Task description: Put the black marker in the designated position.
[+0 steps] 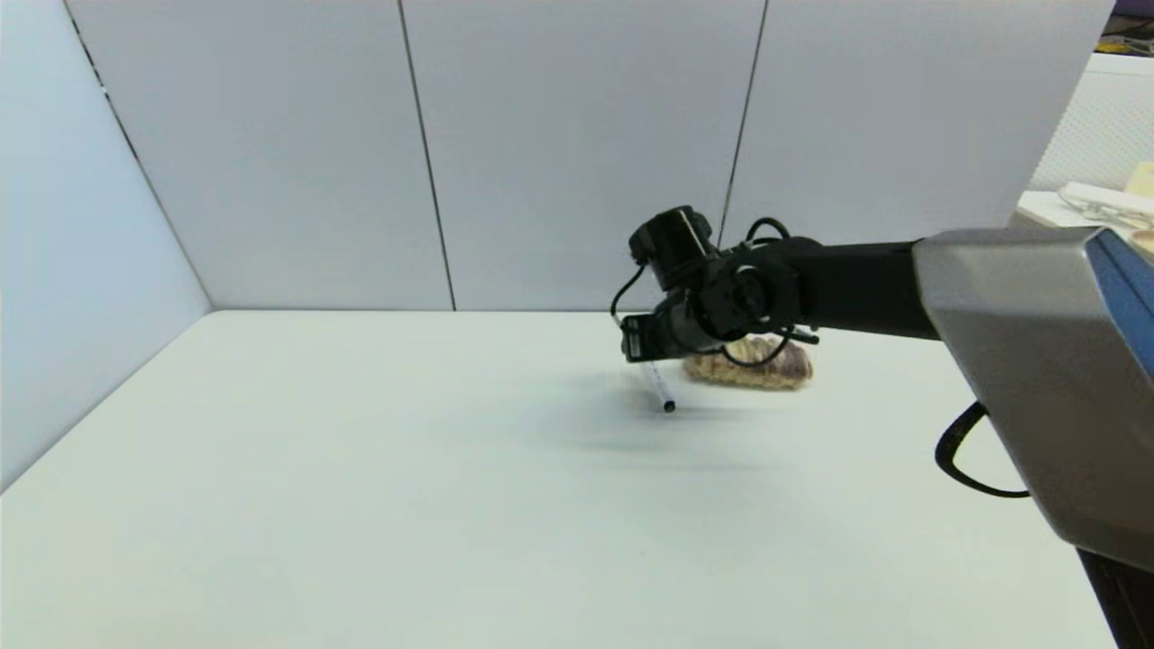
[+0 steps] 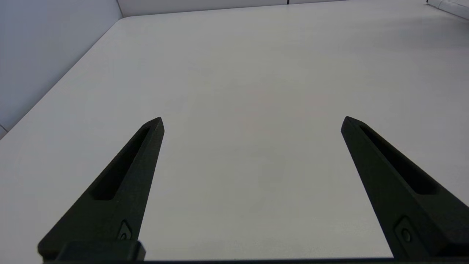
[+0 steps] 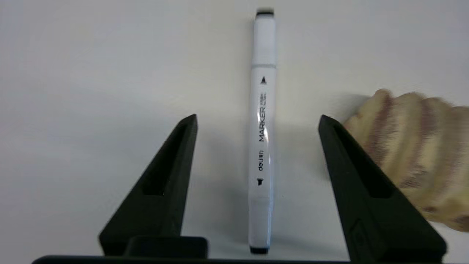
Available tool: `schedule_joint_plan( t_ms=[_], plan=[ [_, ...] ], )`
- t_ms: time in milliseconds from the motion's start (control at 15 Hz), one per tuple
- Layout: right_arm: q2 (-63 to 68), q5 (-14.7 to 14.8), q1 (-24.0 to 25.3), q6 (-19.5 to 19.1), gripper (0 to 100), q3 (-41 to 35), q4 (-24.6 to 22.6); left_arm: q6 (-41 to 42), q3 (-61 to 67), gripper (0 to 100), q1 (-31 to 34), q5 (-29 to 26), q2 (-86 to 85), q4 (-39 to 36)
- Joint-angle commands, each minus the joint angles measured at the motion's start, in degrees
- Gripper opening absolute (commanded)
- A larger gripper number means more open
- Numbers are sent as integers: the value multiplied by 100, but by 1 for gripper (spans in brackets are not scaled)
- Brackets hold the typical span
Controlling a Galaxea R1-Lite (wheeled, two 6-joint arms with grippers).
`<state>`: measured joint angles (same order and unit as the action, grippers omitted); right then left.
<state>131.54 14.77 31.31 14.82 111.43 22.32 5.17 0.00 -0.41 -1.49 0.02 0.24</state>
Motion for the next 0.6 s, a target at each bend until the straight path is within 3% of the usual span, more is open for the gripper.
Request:
schedule_joint_plan(
  t_ms=[67,267,333,467,600],
  plan=[
    [-1816,-607,-98,21,100,-16,-52,2,0,100,-2,-1,6,2],
    [-3345,-1627,-424,-94,100,-544,-52,2,0,100,6,-1,6,2],
    [-3864,-1970,-678,-349,100,-931,-52,2,0,100,-2,-1,6,2],
    [-4804,-2356,-1153,-911,100,-1880,-52,2,0,100,6,-1,-2,2],
    [-5920,-2594,-1839,-1368,100,-3348,-52,2,0,100,-2,-1,-2,2]
  ],
)
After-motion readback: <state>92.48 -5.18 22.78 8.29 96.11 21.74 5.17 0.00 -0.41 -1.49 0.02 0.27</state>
